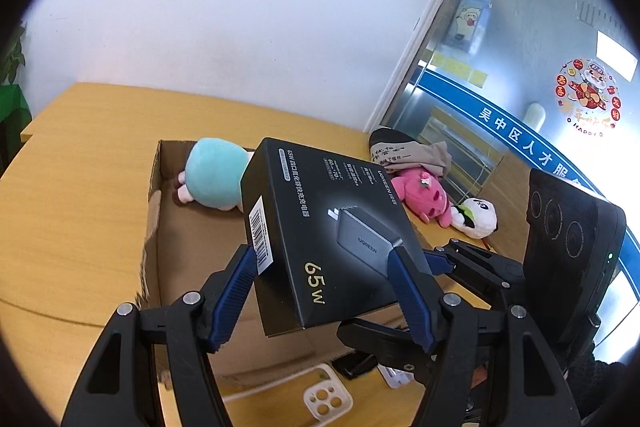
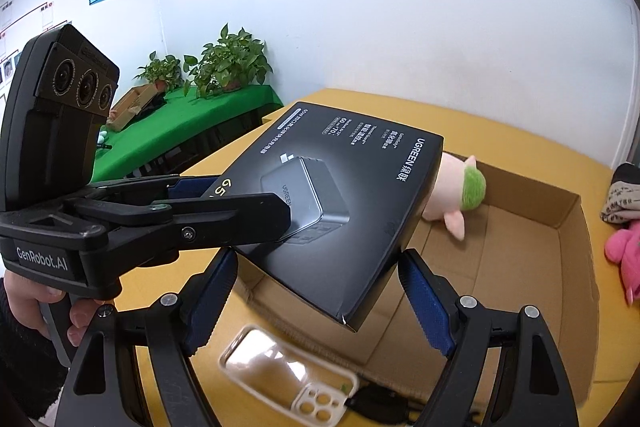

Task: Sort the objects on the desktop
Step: 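Lift the charger box with the left gripper and carry it over the cardboard box, then lower the charger box into the cardboard box and open the left gripper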

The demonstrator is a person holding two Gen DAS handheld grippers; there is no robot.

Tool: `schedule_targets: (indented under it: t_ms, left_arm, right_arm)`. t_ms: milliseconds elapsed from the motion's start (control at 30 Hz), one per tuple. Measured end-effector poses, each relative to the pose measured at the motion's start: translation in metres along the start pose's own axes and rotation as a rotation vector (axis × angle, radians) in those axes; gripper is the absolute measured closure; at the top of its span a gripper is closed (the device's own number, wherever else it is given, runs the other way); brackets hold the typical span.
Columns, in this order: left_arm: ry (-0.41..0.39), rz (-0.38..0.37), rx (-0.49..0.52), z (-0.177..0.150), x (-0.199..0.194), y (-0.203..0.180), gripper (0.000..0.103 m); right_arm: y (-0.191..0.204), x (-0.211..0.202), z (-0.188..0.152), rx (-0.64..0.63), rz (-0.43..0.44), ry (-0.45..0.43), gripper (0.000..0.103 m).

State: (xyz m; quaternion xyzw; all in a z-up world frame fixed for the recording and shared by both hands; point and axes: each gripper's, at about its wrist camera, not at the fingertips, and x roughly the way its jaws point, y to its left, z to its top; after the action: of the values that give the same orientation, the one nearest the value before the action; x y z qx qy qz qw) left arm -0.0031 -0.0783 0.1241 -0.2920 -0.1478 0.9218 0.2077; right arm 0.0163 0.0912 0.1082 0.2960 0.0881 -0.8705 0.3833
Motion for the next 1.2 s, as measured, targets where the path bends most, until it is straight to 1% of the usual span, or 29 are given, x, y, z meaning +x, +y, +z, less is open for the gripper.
schedule_targets:
  t_ms: [400,600,700,867,967,1067,1167,1200]
  left_arm:
    - [0.021,0.019,-0.029,0.022,0.034,0.034,0.036]
    - [0.055,0.064,-0.049,0.028,0.053,0.054,0.036]
    - [0.083,0.099,-0.065,0.028,0.066,0.065,0.036]
    - [0.170,0.158,-0.152,0.022,0.099,0.092,0.036]
    - [0.237,0.191,-0.179,0.016,0.120,0.105,0.036]
    - [0.267,0.203,-0.202,0.016,0.130,0.113,0.036]
    - [0.293,0.256,-0.203,0.015,0.135,0.115,0.036]
    - [0.296,0.274,-0.204,0.013,0.135,0.116,0.038]
  right_arm:
    - [-0.029,0.048,0.029,0.002,0.006,0.051,0.016]
    - [-0.043,0.080,0.037,0.023,0.041,0.097,0.016]
    - [-0.050,0.101,0.037,0.026,0.050,0.124,0.017]
    - [-0.071,0.147,0.032,0.092,0.091,0.200,0.017]
    - [-0.081,0.177,0.025,0.125,0.106,0.272,0.017]
    - [-0.095,0.196,0.023,0.190,0.136,0.356,0.017]
    - [-0.106,0.211,0.021,0.269,0.190,0.408,0.017]
    - [-0.107,0.216,0.018,0.284,0.202,0.432,0.016]
